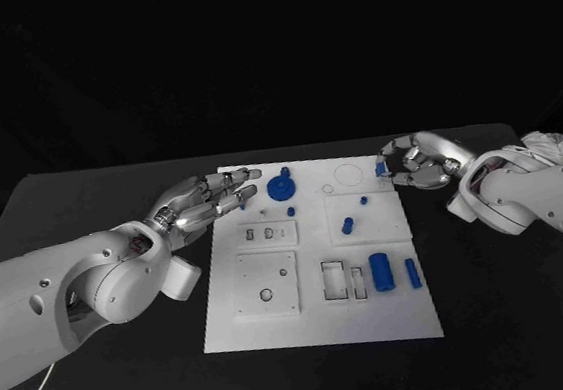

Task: Assemble the parts on the task board

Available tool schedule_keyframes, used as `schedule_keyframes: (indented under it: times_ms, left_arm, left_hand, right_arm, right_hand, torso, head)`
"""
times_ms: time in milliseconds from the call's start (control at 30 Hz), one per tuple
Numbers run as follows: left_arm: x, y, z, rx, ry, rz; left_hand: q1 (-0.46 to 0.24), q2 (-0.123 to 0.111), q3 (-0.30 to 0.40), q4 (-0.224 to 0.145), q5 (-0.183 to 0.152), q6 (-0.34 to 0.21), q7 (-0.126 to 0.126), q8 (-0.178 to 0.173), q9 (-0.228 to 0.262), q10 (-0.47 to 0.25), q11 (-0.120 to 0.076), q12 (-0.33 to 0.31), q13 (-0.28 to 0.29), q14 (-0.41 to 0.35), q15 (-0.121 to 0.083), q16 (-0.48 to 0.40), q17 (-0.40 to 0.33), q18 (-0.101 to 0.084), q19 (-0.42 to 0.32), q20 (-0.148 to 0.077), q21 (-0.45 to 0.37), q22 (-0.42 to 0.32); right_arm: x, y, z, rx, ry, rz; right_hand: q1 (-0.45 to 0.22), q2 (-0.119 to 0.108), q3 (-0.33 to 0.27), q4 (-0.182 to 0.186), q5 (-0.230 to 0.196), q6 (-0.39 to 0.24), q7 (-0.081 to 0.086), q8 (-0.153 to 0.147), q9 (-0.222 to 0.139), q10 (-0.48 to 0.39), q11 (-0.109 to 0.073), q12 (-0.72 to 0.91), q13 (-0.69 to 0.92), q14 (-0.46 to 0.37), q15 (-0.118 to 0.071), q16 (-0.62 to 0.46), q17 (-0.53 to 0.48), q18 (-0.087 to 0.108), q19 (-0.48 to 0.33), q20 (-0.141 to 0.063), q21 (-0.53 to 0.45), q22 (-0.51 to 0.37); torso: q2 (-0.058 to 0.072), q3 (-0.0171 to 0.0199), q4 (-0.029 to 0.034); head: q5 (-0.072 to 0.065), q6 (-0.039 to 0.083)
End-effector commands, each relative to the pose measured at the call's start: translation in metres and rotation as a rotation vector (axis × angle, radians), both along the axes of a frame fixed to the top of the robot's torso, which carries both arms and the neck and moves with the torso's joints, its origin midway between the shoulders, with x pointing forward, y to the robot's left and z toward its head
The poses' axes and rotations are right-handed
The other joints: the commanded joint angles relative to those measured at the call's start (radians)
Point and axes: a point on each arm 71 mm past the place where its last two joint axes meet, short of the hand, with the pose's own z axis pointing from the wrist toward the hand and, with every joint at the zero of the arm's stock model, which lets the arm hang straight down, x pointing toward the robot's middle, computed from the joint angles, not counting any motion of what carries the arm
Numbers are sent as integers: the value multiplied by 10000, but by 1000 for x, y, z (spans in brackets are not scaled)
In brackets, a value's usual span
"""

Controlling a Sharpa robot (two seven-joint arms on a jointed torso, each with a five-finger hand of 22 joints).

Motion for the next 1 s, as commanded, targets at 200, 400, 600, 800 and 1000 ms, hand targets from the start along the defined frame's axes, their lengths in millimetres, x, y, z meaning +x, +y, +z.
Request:
schedule_keyframes:
  times_ms: [200,400,600,800,1000]
  left_arm:
    - [0,-5,1,-106,-48,-286]
    - [0,-9,3,-327,-413,-416]
    - [0,-11,5,-344,-698,-448]
    - [1,-10,5,-304,-755,-400]
    - [2,-11,4,-266,-749,-389]
  left_hand:
    - [105,34,28,-74,43,105,121,80,20,112,12,48,18,18,88,-36,-13,160,-1,68,53,18]
    - [105,25,98,-166,40,248,131,178,30,326,38,72,52,103,139,53,36,178,106,51,136,63]
    - [105,16,112,-189,41,300,126,209,34,389,36,79,62,120,140,67,43,183,153,50,173,83]
    - [105,16,113,-190,41,302,126,210,35,392,36,80,62,119,140,66,43,183,154,49,173,83]
    - [107,15,115,-194,43,310,126,214,35,397,36,80,63,117,140,64,41,184,153,49,173,82]
  right_arm:
    - [-6,50,23,748,-149,1258]
    - [-12,98,20,515,306,2491]
    - [-22,136,5,-220,443,3419]
    - [-26,158,-4,-630,630,3779]
    - [-28,171,-7,-864,790,3909]
  right_hand:
    - [-50,113,-60,-1,-34,84,9,47,75,1023,-14,38,2633,1061,-16,34,2635,130,-65,7,-48,2174]
    - [-129,96,-108,38,-145,118,19,55,46,1023,2,38,2633,1061,-2,34,2635,120,-34,16,-19,2185]
    - [-137,60,-129,15,-187,186,16,73,23,1023,17,38,2633,1061,5,34,2635,135,-78,22,-64,2166]
    - [-123,20,-135,-23,-176,212,27,62,-6,1023,42,38,2633,1061,16,34,2635,176,-213,29,-200,2111]
    - [-98,-12,-121,-83,-135,262,50,36,-59,1023,79,38,2633,1061,45,34,2635,210,-328,48,-318,2062]
  torso:
    - [-1,-1,1]
    - [7,8,48]
    - [18,0,48]
    - [12,-11,39]
    - [14,-1,23]
  head:
    - [-11,-81]
    - [40,-105]
    - [166,-90]
    - [205,-107]
    - [218,-132]
